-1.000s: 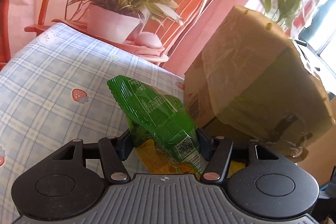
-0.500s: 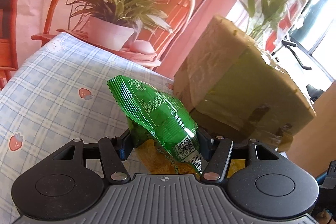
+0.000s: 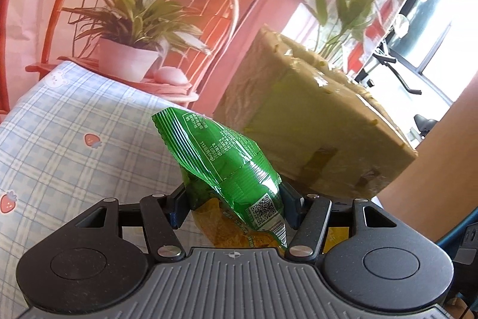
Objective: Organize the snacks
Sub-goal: 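Close the left tool on the green bag while the right tool grips the yellow bag, then lift the green bag and yellow bag with both tools over the box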
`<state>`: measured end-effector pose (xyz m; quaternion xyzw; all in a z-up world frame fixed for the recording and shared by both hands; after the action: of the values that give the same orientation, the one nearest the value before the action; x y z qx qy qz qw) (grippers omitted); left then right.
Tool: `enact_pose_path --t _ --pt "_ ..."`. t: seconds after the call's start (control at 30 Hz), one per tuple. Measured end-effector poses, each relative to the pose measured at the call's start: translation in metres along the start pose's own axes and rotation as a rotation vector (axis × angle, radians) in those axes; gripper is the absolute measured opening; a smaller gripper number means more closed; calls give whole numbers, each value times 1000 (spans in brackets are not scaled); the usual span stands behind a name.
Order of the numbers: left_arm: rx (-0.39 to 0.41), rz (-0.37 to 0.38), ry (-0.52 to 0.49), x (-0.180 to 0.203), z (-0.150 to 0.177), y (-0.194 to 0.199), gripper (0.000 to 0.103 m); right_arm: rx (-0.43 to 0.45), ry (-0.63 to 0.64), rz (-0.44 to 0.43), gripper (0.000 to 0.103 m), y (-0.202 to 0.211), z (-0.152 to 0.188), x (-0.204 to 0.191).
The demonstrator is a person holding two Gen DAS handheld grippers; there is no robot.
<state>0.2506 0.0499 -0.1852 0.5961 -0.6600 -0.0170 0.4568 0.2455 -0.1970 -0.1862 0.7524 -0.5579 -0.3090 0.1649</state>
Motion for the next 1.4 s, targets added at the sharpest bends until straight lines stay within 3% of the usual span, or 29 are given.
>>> enact_pose_path --t 0.73,1.4 --pt "29 129 -99 59 1 14 64 162 10 13 85 55 -23 11" --pt "173 268 -205 124 -44 49 64 382 32 3 85 108 -98 27"
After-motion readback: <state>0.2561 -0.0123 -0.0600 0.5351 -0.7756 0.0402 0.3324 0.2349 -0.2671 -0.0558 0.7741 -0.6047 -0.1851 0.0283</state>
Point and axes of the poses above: each gripper's, at about its wrist camera, not at the fingertips, and y roughly against the way its jaws point, x to its right, z to its underside, the point moved 3 cm from there along -y, roughly the way its jaws point, and after that the axes turned 13 degrees about y, right-handed, at the moved point
